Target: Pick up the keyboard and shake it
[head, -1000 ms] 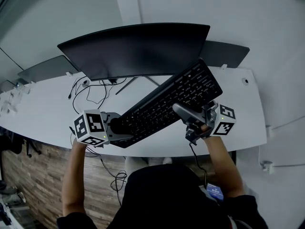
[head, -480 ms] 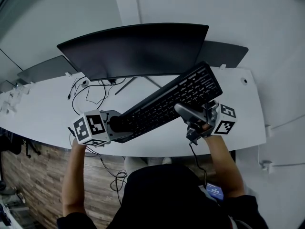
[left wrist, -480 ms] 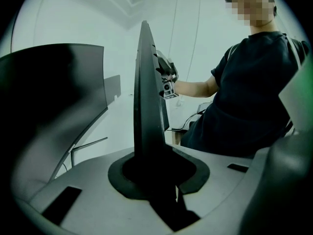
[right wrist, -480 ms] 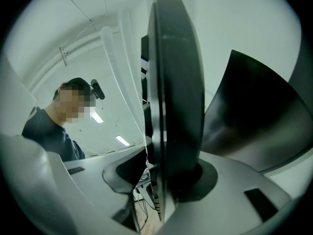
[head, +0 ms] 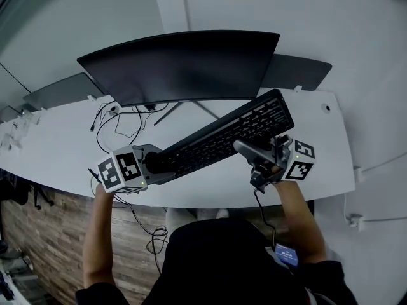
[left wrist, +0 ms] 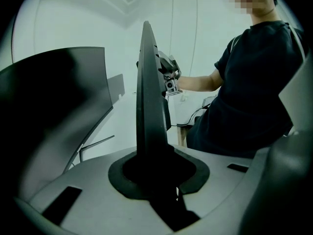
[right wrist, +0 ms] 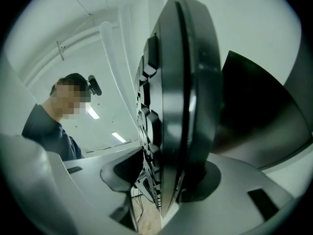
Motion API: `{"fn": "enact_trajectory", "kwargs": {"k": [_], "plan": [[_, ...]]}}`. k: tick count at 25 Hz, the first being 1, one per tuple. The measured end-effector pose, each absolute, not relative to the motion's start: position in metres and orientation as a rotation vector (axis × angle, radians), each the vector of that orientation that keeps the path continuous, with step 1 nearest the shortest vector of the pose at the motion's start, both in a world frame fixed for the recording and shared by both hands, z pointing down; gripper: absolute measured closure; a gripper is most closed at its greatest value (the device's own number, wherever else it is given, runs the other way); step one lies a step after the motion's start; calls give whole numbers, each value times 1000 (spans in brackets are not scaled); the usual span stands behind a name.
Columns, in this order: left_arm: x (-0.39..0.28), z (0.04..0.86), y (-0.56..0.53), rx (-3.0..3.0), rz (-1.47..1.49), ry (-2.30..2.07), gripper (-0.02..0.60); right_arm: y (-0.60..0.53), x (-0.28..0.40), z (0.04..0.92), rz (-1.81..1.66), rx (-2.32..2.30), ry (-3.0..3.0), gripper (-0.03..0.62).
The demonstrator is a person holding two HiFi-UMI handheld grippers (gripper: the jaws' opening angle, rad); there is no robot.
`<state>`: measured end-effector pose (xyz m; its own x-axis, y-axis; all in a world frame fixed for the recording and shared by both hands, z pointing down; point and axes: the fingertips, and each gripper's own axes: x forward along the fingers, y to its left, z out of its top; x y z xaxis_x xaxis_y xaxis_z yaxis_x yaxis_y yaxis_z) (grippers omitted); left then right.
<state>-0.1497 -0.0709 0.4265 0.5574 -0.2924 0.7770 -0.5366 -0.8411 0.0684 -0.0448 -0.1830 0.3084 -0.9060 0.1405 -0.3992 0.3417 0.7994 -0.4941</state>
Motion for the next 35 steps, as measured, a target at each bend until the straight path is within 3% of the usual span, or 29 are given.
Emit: {"fn": "enact_trajectory", "kwargs": {"k": [11, 18, 35], "plan": [[-154, 436, -73, 2475, 1267, -744, 485, -188, -33, 338, -747, 236, 2787, 365], [-166, 423, -81, 2469, 1184, -848, 485, -213, -5, 358, -788, 101, 2802, 365], [-214, 428, -98, 2338, 1476, -1018, 485, -209, 4, 302, 58, -153, 3157, 365]]}}
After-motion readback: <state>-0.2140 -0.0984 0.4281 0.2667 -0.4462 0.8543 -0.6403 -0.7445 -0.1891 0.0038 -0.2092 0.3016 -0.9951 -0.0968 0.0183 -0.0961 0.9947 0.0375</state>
